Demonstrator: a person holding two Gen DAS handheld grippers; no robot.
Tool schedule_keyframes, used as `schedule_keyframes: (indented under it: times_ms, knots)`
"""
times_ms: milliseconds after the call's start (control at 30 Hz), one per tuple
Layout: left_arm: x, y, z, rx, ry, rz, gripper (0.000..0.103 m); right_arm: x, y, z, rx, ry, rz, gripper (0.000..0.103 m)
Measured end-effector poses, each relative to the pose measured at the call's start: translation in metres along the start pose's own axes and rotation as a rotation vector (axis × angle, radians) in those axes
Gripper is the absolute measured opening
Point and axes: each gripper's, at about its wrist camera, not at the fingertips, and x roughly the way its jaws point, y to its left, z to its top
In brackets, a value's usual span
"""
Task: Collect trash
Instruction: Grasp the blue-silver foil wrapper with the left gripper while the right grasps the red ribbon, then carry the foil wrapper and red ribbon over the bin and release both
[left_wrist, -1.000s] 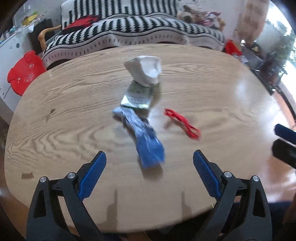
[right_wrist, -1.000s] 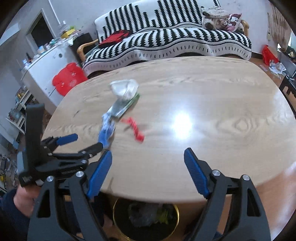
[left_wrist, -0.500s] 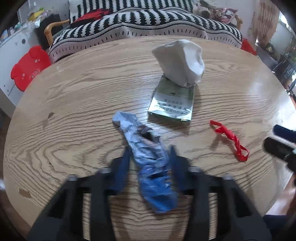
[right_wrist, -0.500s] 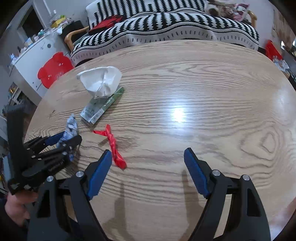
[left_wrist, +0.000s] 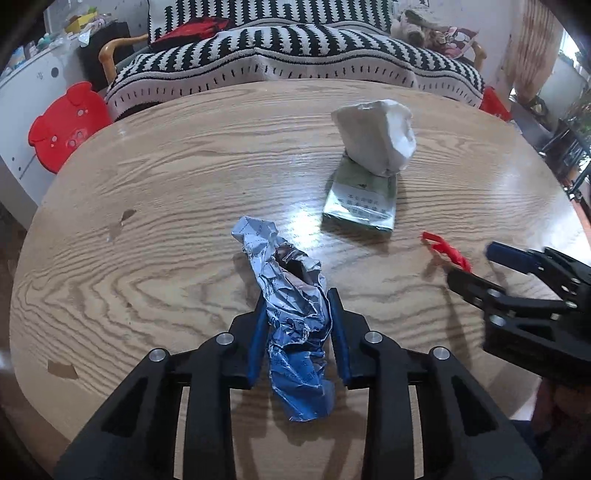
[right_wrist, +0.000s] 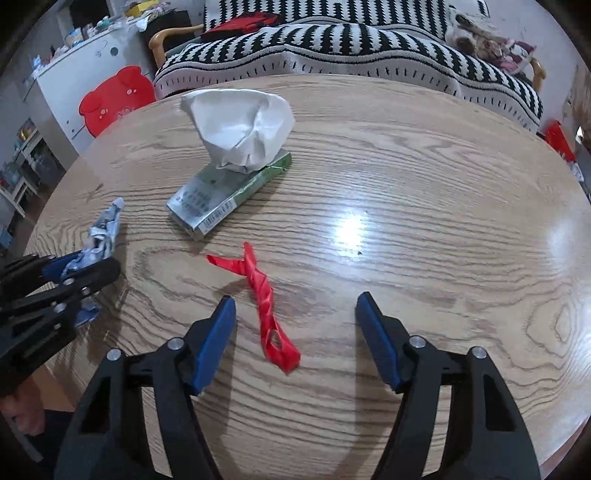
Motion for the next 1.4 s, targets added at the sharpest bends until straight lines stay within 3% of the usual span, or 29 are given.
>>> schedule_keyframes:
  times_ms: [67, 100, 133, 300, 567, 767, 900, 1167, 1400]
  knots:
    - [-0.007, -0.001, -0.005, 0.002, -0.003, -0.009, 0.03, -0.001, 0.009, -0.002, -0.05, -0.01, -0.032, 0.042]
    - [-0.01, -0.002, -0.008, 0.005, -0.005, -0.012, 0.03, -0.002, 0.012, -0.003, -0.054, -0.007, -0.015, 0.022]
    - [-0.014, -0.002, -0.01, 0.006, -0.008, -0.015, 0.03, -0.002, 0.014, -0.003, -0.054, 0.006, 0.001, 0.012]
    - [-0.039, -0.009, -0.028, 0.05, -0.049, -0.026, 0.03, -0.018, 0.012, -0.011, 0.014, -0.004, 0.052, 0.011]
    - [-0.072, -0.021, -0.056, 0.082, -0.067, -0.094, 0.03, -0.078, 0.001, -0.035, 0.079, -0.07, 0.131, 0.011]
    - [-0.095, -0.042, -0.083, 0.145, -0.081, -0.145, 0.03, -0.131, -0.001, -0.074, 0.073, -0.121, 0.175, 0.011]
    - [-0.105, -0.057, -0.107, 0.209, -0.09, -0.151, 0.03, -0.156, -0.003, -0.117, 0.099, -0.118, 0.217, 0.011]
    - [-0.098, -0.079, -0.156, 0.32, 0.007, -0.195, 0.03, -0.167, -0.005, -0.194, 0.164, -0.045, 0.236, 0.011]
    - [-0.082, -0.097, -0.192, 0.378, 0.119, -0.247, 0.03, -0.145, -0.015, -0.221, 0.227, 0.08, 0.215, 0.011]
